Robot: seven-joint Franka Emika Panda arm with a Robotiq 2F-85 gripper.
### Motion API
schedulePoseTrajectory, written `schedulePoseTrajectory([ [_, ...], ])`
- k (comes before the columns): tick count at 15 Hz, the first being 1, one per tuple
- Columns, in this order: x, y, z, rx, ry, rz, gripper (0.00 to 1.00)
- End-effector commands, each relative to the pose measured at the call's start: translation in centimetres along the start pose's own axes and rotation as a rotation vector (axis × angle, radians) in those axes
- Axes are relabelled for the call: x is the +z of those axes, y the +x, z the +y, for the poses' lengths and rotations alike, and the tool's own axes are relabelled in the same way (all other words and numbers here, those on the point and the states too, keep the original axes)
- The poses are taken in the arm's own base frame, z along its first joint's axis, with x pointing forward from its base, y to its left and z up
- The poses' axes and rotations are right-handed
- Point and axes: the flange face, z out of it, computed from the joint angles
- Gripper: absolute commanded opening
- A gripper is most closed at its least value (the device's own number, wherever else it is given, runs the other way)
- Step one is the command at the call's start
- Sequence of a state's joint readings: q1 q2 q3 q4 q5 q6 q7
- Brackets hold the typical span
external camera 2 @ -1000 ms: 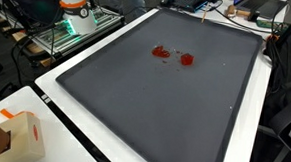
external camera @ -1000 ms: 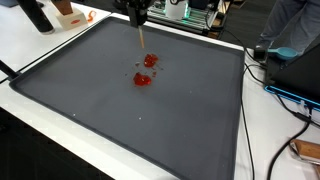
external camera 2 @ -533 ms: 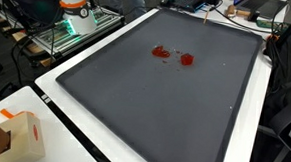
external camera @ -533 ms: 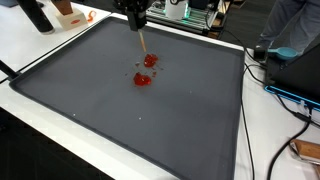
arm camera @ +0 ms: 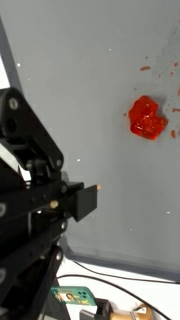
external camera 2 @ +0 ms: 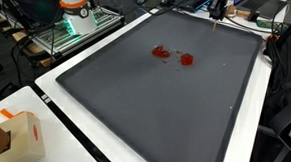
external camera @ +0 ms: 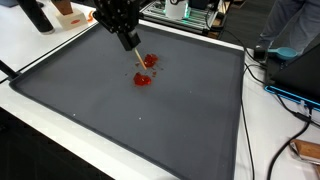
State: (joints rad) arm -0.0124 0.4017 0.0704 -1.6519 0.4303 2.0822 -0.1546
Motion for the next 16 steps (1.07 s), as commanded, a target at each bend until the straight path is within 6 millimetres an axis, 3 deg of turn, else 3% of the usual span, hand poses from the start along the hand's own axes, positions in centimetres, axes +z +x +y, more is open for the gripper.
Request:
schedulePoseTrajectory([
  [1,1.9,-0.4,1.6,0.024,0.114,0.011,0.03],
  [9,4.9,-1.1,4.6,0.104,0.243,-0.027,0.03],
  [16,7.8,-1.5,5.2,0.185,0.279,-0.046,0.03],
])
